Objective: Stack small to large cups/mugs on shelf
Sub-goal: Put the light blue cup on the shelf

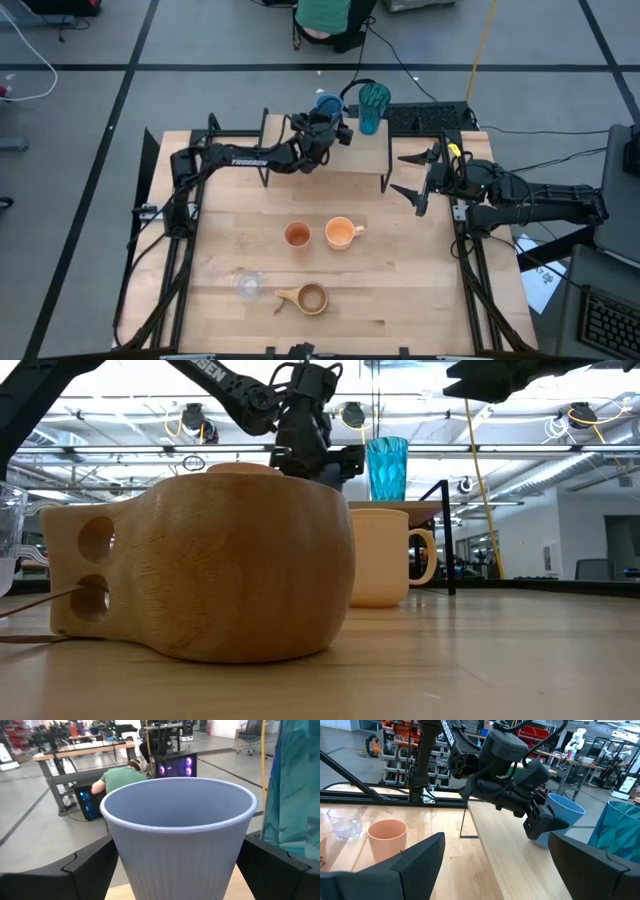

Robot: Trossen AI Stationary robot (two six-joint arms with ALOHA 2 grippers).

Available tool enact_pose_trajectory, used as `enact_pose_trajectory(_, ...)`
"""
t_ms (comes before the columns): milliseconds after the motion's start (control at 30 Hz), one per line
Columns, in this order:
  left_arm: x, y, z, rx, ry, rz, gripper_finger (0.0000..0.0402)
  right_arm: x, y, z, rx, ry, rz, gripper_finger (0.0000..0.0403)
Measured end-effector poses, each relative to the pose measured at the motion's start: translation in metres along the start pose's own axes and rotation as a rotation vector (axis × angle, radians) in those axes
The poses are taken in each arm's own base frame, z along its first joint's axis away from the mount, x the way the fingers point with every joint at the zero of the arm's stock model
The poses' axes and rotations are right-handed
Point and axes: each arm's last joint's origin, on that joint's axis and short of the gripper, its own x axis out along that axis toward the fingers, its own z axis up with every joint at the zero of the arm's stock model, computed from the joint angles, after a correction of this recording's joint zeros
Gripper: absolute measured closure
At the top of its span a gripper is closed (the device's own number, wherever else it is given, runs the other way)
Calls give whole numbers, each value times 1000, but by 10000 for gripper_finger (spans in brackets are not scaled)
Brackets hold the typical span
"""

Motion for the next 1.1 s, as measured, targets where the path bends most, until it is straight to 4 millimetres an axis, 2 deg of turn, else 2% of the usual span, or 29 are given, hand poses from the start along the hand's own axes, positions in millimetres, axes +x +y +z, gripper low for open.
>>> enact_pose_trajectory(733,4,2,-1,14,19,-39,24,0,0,0,-4,-3,0,55)
enact_pose_trajectory(900,4,2,-2,32,22,-55,5,0,0,0,-4,-3,0,55)
enact_pose_trajectory(1100,4,2,-3,27,32,-43,3,0,0,0,-4,-3,0,55)
